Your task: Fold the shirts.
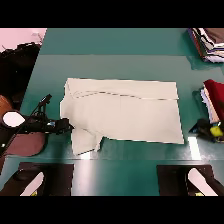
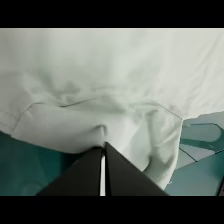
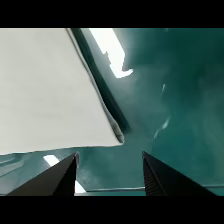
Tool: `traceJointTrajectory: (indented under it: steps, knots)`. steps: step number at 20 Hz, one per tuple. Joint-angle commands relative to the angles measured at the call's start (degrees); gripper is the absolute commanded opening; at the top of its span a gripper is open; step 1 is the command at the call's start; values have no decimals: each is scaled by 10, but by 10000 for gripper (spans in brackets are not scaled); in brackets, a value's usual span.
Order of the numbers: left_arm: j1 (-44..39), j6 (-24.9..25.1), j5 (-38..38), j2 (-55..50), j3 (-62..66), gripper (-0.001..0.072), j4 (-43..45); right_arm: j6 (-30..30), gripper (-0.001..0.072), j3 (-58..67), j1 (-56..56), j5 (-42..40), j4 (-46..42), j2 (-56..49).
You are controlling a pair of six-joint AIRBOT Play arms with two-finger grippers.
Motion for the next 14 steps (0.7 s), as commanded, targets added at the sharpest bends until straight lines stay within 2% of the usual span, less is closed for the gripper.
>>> traceJointTrajectory:
  steps: [1, 3, 6, 8, 9, 11, 14]
  knots:
    - [0, 6, -7, 0, 8, 27, -1, -18, 448, -122, -58, -39, 65, 19]
    - [0, 6, -7, 0, 8, 28, -1, -18, 446, -135, -52, -67, 87, 19]
    - [0, 6, -7, 0, 8, 28, 0, -17, 376, -123, -14, -103, 90, 19]
    - [0, 6, -6, 0, 8, 27, 0, -9, 364, -112, 17, -120, 89, 19]
    - [0, 6, -7, 0, 8, 28, 0, -8, 282, -107, 30, -123, 89, 19]
    - [0, 7, -12, 0, 9, 26, 7, -9, 39, -93, 55, -123, 85, 19]
    - [0, -2, -46, 31, 23, 25, 54, -9, 17, -43, 91, -83, 45, 20]
